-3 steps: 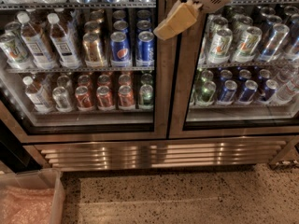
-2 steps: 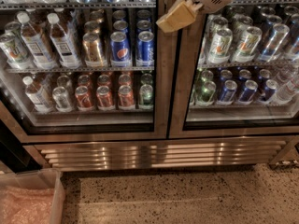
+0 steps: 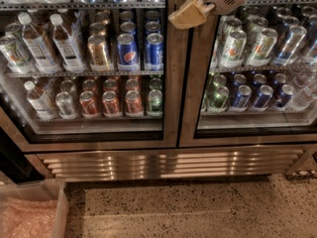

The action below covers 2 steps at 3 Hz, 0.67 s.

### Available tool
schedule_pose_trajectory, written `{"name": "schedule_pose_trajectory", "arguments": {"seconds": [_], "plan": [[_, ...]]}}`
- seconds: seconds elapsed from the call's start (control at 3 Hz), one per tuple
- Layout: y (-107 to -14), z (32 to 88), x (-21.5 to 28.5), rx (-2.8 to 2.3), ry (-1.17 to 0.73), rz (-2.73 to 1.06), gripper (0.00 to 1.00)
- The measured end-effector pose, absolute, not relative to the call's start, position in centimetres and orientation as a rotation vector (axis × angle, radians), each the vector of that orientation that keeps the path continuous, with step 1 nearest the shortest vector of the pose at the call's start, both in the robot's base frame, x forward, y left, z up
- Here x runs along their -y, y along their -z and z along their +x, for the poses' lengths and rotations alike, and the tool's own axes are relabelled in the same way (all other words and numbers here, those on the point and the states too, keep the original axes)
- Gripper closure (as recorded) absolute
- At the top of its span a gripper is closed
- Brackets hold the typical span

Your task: Open left fridge door

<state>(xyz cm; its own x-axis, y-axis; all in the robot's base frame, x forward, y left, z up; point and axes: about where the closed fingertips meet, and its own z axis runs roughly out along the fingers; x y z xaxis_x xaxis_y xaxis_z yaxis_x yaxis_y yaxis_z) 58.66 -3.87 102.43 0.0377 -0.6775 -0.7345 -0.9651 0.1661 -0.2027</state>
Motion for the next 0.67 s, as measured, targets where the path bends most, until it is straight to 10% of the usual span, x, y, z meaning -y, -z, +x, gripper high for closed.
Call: {"name": "schedule_pose_trajectory", "arguments": {"seconds": [0.67], "plan": [[-102.52,59.15,4.54,-1.707,-0.494,-1.579,1.00]]}}
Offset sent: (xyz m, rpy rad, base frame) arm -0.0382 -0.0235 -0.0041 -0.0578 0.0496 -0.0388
